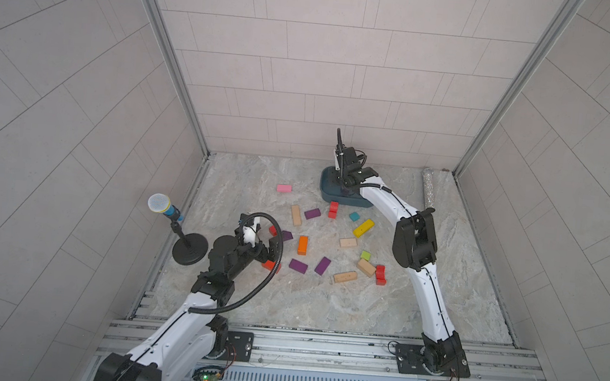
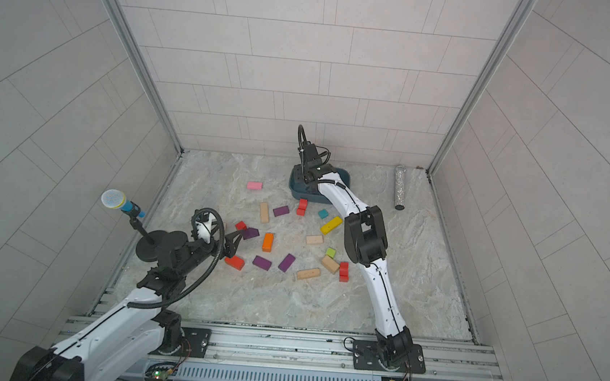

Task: Pick purple bricks into the storage bin
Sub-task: Pick up the building block from the center of the board, then place the building block in the storage box.

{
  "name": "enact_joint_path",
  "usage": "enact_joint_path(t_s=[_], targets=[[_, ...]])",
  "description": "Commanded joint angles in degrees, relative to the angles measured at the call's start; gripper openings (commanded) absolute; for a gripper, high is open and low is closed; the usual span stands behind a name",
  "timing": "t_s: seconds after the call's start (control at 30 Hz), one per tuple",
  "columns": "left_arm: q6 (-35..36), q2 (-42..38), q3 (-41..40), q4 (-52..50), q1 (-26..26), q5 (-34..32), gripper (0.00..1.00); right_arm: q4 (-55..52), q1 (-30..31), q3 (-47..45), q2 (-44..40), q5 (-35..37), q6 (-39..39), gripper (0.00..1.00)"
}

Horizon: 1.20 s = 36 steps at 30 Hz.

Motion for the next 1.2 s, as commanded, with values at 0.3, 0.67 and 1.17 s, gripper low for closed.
enact_joint_path(t_s=[0.3,0.67,1.17], targets=[[1.4,0.1,1.7,0.7,-0.4,0.0,1.00,-10.2,-2.8,13.9,10.7,-2.5,0.0,0.00],[1.5,0.1,1.7,0.7,-0.4,0.1,1.00,-9.3,-3.8,14.2,11.9,-2.8,0.8,0.16],[1.4,-0.2,1.8,0.7,-0.4,0.6,1.00,-11.2,-3.6,16.2,9.9,-1.9,-0.1,0.61]])
